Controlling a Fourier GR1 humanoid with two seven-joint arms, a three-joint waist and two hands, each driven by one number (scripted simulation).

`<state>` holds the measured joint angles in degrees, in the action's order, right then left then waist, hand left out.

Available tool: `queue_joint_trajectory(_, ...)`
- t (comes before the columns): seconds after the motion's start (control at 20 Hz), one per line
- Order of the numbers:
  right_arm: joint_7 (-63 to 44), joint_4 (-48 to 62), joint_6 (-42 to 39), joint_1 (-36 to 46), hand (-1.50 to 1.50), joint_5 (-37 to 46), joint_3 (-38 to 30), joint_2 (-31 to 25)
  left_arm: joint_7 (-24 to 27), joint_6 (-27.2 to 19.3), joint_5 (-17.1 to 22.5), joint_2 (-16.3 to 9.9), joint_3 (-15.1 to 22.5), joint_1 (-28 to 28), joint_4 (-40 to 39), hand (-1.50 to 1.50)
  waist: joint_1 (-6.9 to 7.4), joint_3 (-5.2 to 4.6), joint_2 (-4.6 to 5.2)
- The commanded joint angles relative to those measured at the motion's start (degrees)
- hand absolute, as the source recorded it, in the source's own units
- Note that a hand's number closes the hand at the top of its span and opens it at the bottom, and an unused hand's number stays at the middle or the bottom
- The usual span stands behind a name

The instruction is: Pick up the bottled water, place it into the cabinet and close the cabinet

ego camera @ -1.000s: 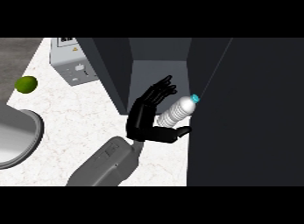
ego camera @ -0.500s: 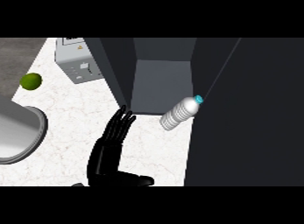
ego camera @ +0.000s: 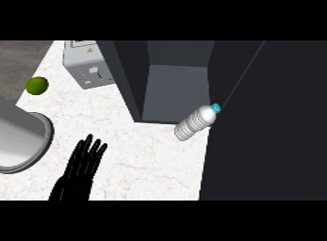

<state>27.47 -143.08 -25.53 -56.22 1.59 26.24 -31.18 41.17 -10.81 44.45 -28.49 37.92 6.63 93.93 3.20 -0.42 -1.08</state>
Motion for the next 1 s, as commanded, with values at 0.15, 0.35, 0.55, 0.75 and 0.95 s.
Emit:
queue_joint_trajectory(0.15, -9.6, -11.9, 1.6, 6.7, 1.50, 9.8, 6.2, -1.1, 3.9, 5.7, 2.9, -10.0, -5.2, 9.3, 6.6, -1.50, 0.70, -0.12, 0.46)
queue_joint_trajectory(0.35, -16.6, -10.4, 3.2, 9.5, 1.50, 8.8, 13.2, 0.7, 7.8, 11.4, 3.5, -14.9, -7.8, 13.9, 6.8, -1.50, 0.95, -0.19, 0.80)
queue_joint_trajectory(0.55, -22.6, -7.7, 4.2, 15.0, 1.50, 5.6, 16.1, 2.3, 10.4, 17.3, 5.2, -19.6, -10.7, 17.7, 7.1, -1.50, 2.25, -0.12, 1.40)
queue_joint_trajectory(0.75, -23.6, -5.0, 2.1, 24.8, 1.50, 5.0, 14.1, 1.2, 10.7, 20.7, 5.5, -21.1, -11.7, 17.0, 4.7, -1.50, 4.42, -0.34, 2.04)
queue_joint_trajectory(0.95, -27.5, -3.0, 1.6, 31.0, 1.50, 4.0, 15.3, 1.1, 10.7, 22.6, 6.7, -22.2, -12.4, 17.9, 5.6, -1.50, 5.35, -0.52, 2.04)
